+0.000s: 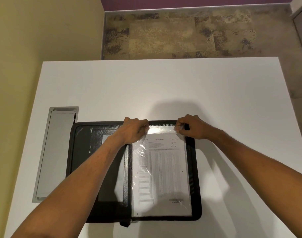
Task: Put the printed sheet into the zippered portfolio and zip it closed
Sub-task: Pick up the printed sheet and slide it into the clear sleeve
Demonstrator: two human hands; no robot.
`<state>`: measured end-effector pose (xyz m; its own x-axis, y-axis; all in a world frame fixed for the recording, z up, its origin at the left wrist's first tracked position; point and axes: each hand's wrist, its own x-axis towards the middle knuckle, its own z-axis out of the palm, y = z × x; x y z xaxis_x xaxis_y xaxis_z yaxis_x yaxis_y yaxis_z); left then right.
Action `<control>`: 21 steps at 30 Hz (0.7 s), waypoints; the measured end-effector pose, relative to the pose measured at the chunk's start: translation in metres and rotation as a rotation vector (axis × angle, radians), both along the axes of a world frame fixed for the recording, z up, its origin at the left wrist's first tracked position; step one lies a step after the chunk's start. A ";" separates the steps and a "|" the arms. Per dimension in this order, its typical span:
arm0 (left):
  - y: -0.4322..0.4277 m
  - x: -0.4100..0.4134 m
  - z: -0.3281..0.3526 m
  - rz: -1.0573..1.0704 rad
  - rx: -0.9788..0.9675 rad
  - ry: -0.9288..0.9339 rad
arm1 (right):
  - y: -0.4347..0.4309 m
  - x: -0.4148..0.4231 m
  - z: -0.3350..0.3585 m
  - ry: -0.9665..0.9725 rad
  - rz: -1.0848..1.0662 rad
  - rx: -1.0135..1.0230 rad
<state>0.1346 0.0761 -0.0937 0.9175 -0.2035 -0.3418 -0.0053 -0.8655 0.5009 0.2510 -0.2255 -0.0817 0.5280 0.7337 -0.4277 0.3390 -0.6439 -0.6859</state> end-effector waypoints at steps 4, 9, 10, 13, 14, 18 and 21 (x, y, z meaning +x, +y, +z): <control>-0.001 0.002 0.000 -0.002 -0.006 0.043 | 0.008 -0.003 0.005 0.120 -0.008 0.100; -0.005 0.004 0.003 -0.014 -0.015 0.079 | 0.010 0.000 0.001 0.016 0.082 -0.043; -0.005 0.004 0.004 -0.016 -0.014 0.079 | 0.009 0.001 -0.001 -0.005 0.084 -0.075; -0.005 0.005 0.007 -0.018 0.010 0.057 | 0.005 0.004 -0.004 -0.047 0.100 -0.128; -0.004 0.006 0.007 -0.024 0.028 0.054 | 0.003 0.005 -0.005 -0.054 0.104 -0.133; -0.005 0.005 0.004 -0.045 0.106 0.004 | -0.003 0.005 -0.009 -0.076 0.115 -0.142; -0.007 0.004 0.003 -0.015 0.130 0.004 | -0.004 0.006 -0.007 -0.056 0.122 -0.149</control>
